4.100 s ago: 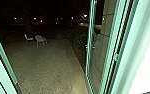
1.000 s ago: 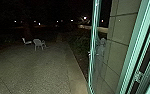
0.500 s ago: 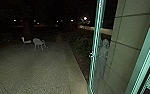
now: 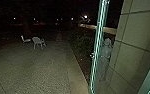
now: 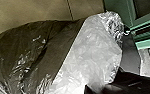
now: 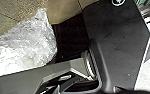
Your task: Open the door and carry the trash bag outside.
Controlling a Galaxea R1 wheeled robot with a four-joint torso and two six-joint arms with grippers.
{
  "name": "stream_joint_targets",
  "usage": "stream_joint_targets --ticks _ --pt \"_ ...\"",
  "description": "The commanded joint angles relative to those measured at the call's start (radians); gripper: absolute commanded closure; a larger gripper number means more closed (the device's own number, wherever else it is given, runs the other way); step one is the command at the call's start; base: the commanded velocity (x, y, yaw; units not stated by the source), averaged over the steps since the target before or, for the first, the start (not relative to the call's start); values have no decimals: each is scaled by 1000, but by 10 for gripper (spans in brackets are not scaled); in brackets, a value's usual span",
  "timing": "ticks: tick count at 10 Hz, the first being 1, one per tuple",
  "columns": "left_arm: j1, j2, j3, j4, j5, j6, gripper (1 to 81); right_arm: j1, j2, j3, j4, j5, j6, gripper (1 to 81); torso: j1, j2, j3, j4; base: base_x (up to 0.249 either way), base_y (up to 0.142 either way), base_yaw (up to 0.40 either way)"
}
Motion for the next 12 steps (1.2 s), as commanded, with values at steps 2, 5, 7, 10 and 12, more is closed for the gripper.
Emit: stream_joint_targets --ticks 2,5,7,10,12 --pt "-60 7 6 0 45 -1 811 46 -5 5 -8 -29 -2 10 0 0 0 0 96 0 0" --pt "-60 7 6 0 45 -1 811 46 -3 5 -8 -29 -2 10 1 0 0 0 95 0 0" --pt "-60 7 6 0 45 -1 811 46 -3 5 -8 -29 -2 10 1 1 0 0 93 0 0" --pt "-60 5 6 0 45 -1 811 46 -3 5 -8 -29 -2 10 1 1 0 0 93 0 0" --pt "-60 5 6 0 45 -1 811 46 -3 5 -8 -29 -2 10 1 1 0 0 91 0 0"
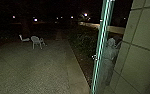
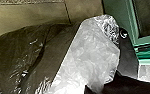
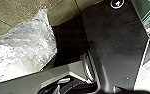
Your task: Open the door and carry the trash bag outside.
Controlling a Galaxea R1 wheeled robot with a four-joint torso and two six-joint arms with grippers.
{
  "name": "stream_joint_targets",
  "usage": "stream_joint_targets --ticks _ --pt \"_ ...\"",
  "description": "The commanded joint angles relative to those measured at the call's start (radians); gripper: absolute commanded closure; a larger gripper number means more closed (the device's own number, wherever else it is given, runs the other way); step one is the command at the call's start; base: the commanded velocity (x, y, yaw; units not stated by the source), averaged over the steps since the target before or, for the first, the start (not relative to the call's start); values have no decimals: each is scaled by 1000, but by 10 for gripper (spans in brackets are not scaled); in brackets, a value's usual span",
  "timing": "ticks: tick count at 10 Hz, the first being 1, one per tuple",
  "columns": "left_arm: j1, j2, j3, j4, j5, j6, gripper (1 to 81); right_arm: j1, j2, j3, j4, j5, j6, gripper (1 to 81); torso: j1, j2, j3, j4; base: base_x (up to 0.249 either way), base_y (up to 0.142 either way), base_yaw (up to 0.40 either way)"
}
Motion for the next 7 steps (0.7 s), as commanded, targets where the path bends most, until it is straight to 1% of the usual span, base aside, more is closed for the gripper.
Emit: stream_joint_targets --ticks 1,7 --pt "-48 -2 4 0 50 -1 811 38 0 5 -9 -28 -2 10 0 0 0 0 83 0 0" --pt "-48 -1 4 0 50 -1 811 35 -2 5 -9 -28 -2 10 0 0 0 0 77 0 0"
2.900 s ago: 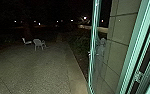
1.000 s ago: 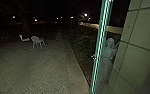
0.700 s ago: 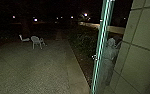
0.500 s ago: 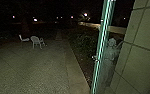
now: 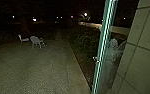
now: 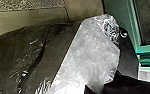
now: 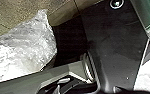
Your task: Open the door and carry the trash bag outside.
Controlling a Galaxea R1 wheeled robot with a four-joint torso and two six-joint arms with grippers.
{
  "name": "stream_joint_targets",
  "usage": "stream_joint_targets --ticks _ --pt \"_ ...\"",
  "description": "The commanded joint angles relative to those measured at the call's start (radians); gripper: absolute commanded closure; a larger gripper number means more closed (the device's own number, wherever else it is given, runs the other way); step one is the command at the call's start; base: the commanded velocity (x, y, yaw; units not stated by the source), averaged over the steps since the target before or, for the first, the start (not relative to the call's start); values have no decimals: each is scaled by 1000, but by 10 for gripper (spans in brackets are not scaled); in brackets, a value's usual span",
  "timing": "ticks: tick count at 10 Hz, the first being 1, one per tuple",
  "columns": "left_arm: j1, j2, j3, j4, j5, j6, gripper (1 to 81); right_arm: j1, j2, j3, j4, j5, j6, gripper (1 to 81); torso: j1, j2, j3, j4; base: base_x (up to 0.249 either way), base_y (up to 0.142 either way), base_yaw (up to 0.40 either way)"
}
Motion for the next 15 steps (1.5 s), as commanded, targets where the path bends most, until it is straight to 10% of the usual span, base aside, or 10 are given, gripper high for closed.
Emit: stream_joint_targets --ticks 1,15 --pt "-49 -1 4 0 50 -1 811 35 0 5 -8 -29 -2 10 0 0 0 0 71 0 0" --pt "-49 -1 4 3 50 -1 811 35 0 5 -8 -29 -2 10 0 0 0 0 24 43 0"
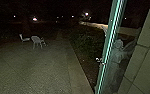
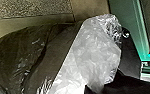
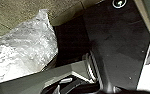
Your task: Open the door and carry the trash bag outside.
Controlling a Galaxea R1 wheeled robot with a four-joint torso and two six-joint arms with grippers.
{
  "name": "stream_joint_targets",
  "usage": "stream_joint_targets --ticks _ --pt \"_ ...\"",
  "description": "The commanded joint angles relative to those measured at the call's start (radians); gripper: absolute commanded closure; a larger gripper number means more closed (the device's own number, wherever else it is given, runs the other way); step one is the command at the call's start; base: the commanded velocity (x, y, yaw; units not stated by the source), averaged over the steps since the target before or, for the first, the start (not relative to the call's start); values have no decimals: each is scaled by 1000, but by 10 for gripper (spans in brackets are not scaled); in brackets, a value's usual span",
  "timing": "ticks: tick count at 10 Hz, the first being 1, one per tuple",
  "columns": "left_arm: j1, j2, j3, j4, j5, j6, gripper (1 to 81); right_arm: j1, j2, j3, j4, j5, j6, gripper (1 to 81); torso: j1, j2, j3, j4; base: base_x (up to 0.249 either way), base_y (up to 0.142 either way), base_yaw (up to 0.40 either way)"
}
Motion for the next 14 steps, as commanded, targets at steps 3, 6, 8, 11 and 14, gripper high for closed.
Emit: stream_joint_targets --ticks 3,6,8,11,14 --pt "-47 3 7 1 50 -1 811 38 -5 3 -8 -33 -1 10 0 0 0 0 0 0 0" --pt "-47 5 7 -1 50 -1 811 34 -5 3 -8 -33 -1 10 0 0 0 0 0 0 0" --pt "-47 5 6 -1 50 -1 811 33 -5 3 -8 -33 -1 10 0 0 0 0 0 0 0" --pt "-47 5 7 -1 50 -1 811 31 -7 3 -8 -33 -1 10 0 0 0 0 28 0 0" --pt "-47 5 7 -1 50 -1 811 30 -5 2 -8 -33 -1 10 -1 -1 0 0 98 0 0"
